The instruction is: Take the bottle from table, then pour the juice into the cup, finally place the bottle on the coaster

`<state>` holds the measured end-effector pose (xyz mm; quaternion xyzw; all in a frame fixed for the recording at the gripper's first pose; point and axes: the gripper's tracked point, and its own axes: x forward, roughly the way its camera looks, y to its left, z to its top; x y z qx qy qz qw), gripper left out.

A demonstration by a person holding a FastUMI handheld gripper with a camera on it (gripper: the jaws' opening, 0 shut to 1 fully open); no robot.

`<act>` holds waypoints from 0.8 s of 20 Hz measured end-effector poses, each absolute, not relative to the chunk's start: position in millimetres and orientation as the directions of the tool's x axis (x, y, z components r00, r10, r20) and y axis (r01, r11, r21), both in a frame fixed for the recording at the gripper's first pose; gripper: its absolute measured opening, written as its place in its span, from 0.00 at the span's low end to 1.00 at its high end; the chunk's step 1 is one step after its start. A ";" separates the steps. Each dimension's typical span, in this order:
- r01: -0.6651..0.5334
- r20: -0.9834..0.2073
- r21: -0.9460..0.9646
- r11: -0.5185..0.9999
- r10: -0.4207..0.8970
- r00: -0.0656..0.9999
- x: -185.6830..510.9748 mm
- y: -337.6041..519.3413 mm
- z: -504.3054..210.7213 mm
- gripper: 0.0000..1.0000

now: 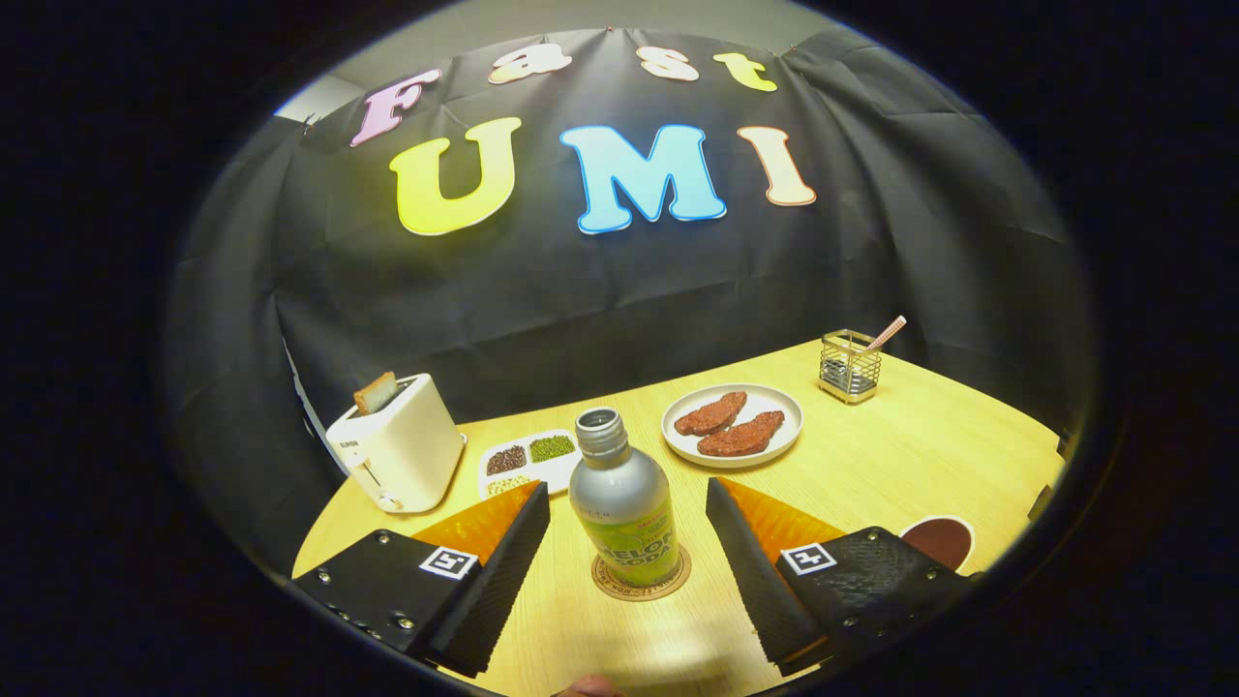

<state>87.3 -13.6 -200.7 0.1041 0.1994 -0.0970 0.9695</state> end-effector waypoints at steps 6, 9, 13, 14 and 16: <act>0.171 -0.316 0.125 0.977 -0.124 0.941 76.9 -17.1 -143.4 0.98; 0.134 -0.259 0.090 0.987 -0.107 0.960 68.2 -13.9 -112.0 0.98; 0.104 -0.201 0.062 0.993 -0.090 0.975 51.9 -12.4 -79.0 0.98; 0.098 -0.189 0.062 0.993 -0.085 0.978 46.5 -9.9 -72.2 0.98; 0.092 -0.163 0.068 0.994 -0.080 0.983 36.8 -7.6 -59.5 0.98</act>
